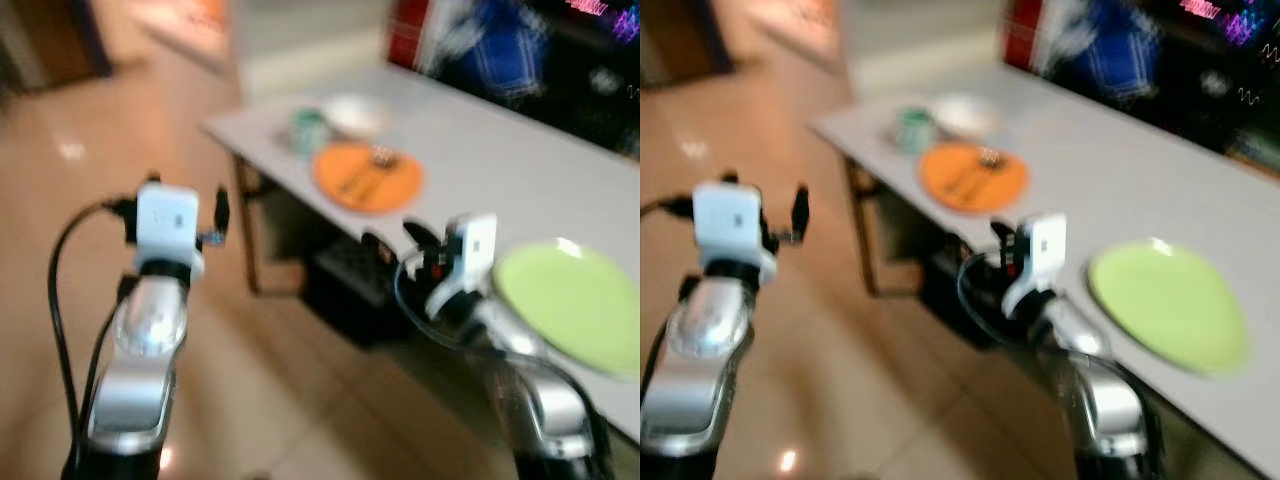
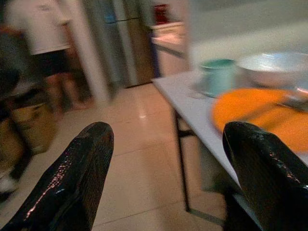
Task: Setting the table
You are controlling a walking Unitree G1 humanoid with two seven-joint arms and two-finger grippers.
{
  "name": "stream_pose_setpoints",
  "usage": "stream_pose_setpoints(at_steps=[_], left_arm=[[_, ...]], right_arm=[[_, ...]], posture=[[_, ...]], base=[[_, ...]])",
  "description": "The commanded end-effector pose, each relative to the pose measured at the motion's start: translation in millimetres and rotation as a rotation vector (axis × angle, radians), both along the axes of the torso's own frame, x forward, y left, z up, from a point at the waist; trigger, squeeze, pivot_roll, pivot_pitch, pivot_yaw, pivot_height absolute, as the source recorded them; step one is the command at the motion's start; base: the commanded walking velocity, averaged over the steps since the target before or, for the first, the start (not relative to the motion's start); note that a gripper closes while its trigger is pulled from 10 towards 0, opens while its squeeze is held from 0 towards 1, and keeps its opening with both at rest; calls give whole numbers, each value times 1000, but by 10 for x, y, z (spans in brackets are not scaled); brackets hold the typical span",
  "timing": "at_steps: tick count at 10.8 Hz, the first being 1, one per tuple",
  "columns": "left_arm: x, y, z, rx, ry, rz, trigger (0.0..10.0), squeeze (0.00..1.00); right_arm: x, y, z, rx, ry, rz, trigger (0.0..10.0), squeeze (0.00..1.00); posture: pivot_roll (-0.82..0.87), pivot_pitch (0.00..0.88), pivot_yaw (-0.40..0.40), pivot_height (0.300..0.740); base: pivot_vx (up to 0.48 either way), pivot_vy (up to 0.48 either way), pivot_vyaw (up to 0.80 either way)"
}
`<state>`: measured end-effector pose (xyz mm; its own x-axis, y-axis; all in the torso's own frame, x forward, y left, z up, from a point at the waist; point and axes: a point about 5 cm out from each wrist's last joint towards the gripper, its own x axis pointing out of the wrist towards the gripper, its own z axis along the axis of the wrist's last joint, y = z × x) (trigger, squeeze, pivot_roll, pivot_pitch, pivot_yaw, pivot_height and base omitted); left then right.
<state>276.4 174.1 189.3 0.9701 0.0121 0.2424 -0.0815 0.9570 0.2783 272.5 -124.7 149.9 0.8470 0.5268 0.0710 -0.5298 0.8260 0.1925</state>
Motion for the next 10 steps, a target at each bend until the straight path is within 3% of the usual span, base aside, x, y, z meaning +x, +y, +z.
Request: stream_pose_setpoints(at_steps=[1,6,10], left_arm=[[-21,-88,77,9,-51,-47,10000,0],[-65,-30,12,7,-38,-55,10000,0],[-48,-22,37,5,-49,-56,10000,0]], right_arm=[[-2,-35,-12,-3,11,6,10000,0],[-16,-72,16,-8,-5,12,10000,0],[-22,-3,78,-4,-32,41,10000,0]], posture=[[6,0,-53,740],[4,0,-48,740],[1,0,-40,740]], base=[[337,0,800],[358,0,800],[423,0,800]])
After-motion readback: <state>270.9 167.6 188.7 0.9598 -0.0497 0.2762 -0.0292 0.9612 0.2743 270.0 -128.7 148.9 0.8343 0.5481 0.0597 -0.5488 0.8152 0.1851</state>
